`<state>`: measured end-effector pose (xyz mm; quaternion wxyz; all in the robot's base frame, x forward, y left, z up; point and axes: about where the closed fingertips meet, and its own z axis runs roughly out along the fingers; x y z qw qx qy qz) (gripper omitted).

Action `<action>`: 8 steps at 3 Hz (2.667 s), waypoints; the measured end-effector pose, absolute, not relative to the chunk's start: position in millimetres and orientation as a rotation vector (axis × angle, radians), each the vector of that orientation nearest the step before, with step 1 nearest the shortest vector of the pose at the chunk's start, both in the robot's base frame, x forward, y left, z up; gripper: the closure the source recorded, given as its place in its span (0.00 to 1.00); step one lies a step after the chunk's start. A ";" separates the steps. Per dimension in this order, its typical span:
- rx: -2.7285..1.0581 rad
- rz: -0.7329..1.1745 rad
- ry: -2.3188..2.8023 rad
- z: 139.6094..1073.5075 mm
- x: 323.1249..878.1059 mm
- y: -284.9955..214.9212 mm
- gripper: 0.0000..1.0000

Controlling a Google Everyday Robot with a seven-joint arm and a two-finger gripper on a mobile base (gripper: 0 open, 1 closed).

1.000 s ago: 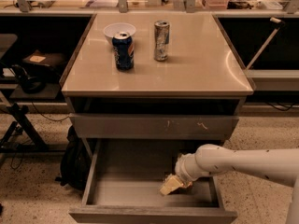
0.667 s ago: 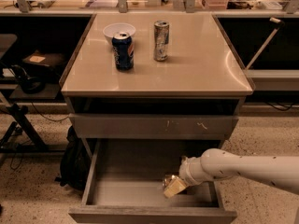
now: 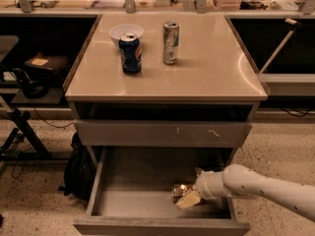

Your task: Pick orange can from middle drawer and place on counter

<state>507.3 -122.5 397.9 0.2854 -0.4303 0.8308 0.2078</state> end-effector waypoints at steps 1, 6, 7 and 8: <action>-1.151 0.556 2.221 398.0 507.3 -122.4 0.00; -1.155 0.532 2.235 363.6 498.1 -109.1 0.65; -1.189 0.468 2.215 393.3 492.6 -116.2 0.88; -1.220 0.414 2.192 453.2 473.1 -127.7 1.00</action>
Offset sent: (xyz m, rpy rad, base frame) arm -0.0195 0.0054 -0.0371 -0.0425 0.0026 -0.0005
